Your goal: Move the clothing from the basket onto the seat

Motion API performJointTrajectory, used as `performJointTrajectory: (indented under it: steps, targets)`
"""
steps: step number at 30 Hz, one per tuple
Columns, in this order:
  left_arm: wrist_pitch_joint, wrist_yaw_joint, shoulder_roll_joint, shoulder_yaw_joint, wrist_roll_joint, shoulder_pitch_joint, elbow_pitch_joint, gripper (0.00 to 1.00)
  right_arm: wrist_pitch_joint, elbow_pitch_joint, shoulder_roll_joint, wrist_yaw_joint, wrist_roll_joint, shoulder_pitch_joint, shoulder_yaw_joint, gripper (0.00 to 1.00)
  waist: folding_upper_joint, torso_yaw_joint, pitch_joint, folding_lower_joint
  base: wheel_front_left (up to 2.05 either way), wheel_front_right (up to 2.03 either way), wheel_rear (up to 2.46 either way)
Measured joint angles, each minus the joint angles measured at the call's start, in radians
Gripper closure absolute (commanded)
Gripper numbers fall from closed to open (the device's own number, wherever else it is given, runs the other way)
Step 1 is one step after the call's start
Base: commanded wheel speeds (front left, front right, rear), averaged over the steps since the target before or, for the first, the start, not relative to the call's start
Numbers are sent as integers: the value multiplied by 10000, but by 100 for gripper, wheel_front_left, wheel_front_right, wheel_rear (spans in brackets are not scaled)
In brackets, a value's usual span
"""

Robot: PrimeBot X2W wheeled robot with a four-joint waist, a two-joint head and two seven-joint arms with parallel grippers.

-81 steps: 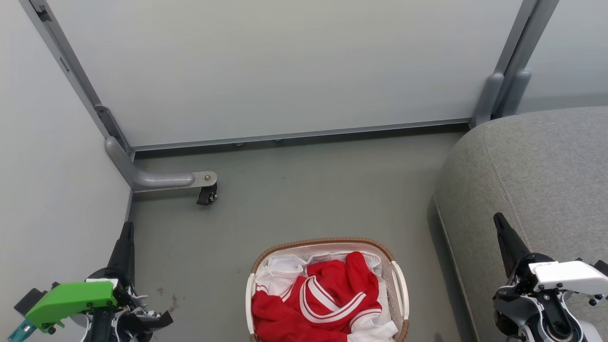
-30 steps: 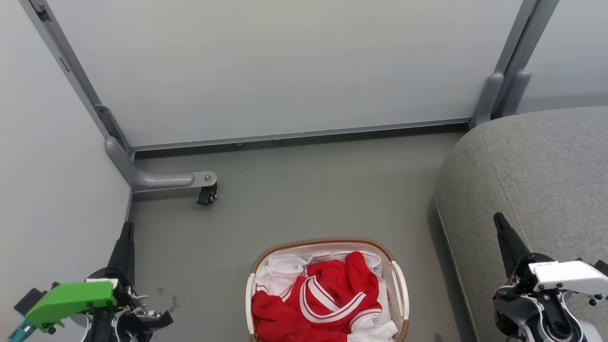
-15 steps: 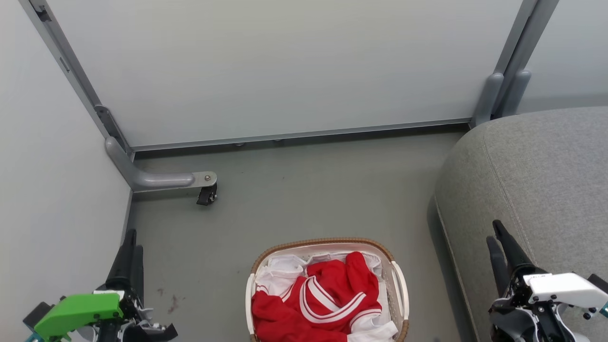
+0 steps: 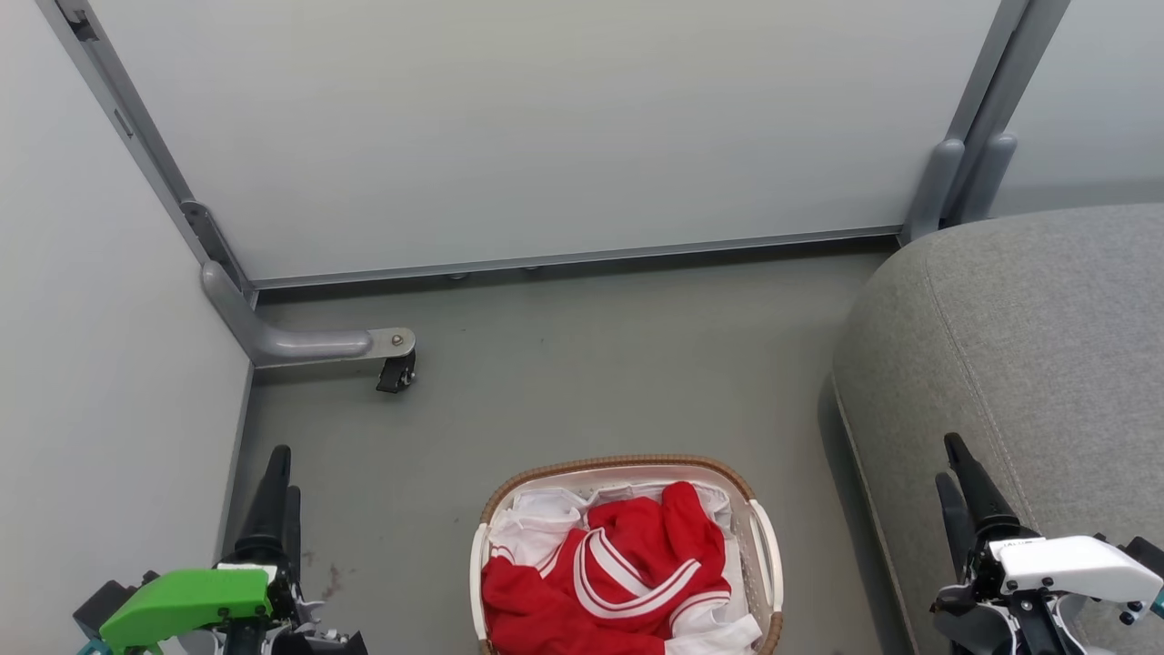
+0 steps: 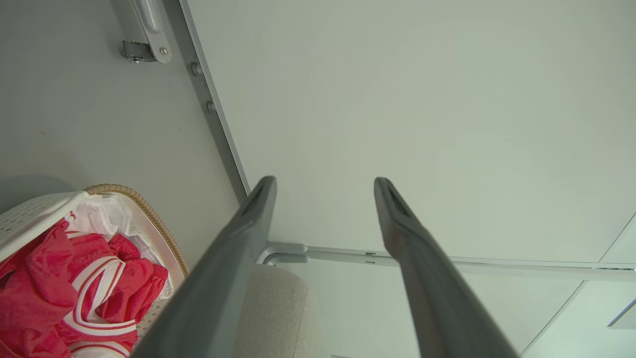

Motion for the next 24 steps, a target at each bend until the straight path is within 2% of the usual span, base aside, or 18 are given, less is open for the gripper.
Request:
performJointTrajectory:
  steps: [8, 15, 17, 24]
  targets:
    - [-332, 0, 2, -228, 924, -9, -159, 0, -345, -163, -15, -2, -1198, 11, -63, 0, 0, 15, -4, 0, 0, 0, 0]
    - [-619, 0, 6, -397, 2217, -40, -477, 0, -631, -698, -33, 0, -3325, 14, 40, 0, 0, 32, 1, 0, 0, 0, 0]
    - [-719, 0, 10, -456, 2917, -62, -594, 0, -731, -920, -36, 0, -4077, 16, 115, 0, 0, 40, 6, 0, 0, 0, 0]
    - [-984, 123, 12, -721, 4414, -69, -844, 0, -995, -1127, -50, 0, -5492, 31, 201, 0, 0, 65, 20, 0, 0, 0, 0]
